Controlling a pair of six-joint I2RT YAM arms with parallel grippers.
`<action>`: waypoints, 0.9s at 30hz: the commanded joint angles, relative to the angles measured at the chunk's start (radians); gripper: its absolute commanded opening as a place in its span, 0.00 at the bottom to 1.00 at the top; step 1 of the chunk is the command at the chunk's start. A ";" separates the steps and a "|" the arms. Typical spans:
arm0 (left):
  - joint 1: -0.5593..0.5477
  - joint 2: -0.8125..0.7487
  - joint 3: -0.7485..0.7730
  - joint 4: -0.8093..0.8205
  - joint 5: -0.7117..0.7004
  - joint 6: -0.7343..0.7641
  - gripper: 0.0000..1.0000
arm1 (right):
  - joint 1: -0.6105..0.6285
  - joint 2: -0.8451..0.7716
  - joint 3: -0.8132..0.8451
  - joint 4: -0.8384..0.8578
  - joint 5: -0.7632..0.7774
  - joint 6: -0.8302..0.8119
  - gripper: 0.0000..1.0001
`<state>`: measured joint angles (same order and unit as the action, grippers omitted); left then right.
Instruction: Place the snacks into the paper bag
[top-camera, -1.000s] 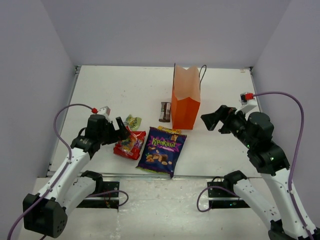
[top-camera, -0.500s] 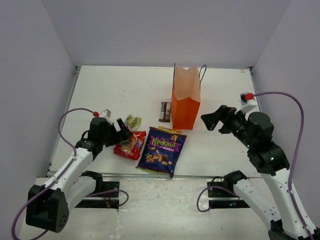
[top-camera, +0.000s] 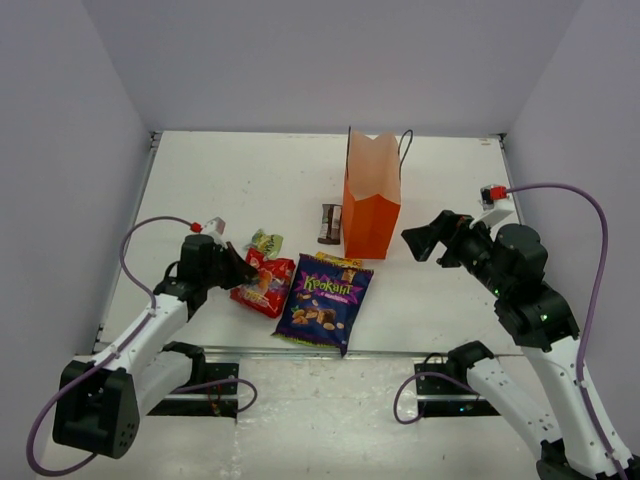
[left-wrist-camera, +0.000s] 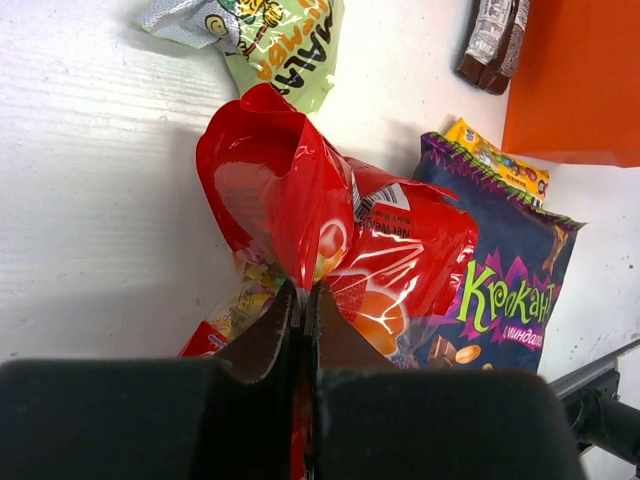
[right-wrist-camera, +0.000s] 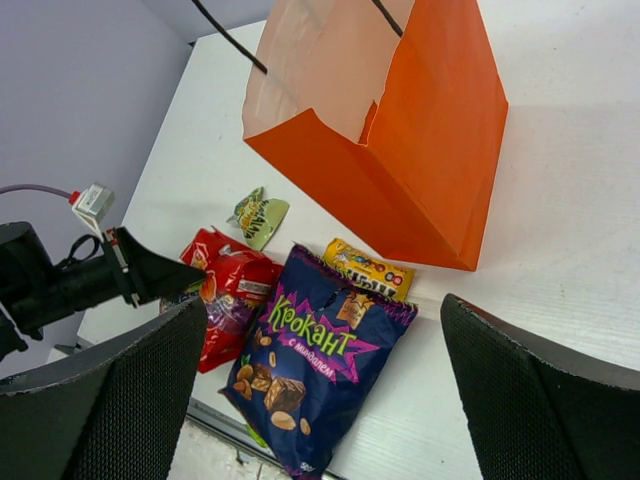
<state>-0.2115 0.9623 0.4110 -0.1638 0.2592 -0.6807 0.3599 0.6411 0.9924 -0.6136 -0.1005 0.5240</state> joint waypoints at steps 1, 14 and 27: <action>0.006 -0.002 -0.011 0.012 0.041 0.004 0.00 | 0.002 0.000 -0.001 0.017 -0.022 0.001 0.99; 0.006 -0.096 0.241 -0.108 0.191 -0.013 0.00 | 0.002 0.017 0.003 0.029 -0.030 0.002 0.99; -0.037 -0.086 0.592 0.033 0.305 -0.092 0.00 | 0.002 0.017 -0.006 0.034 -0.025 0.005 0.99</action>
<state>-0.2192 0.8841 0.8902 -0.2951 0.4843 -0.7151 0.3599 0.6540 0.9920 -0.6128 -0.1051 0.5297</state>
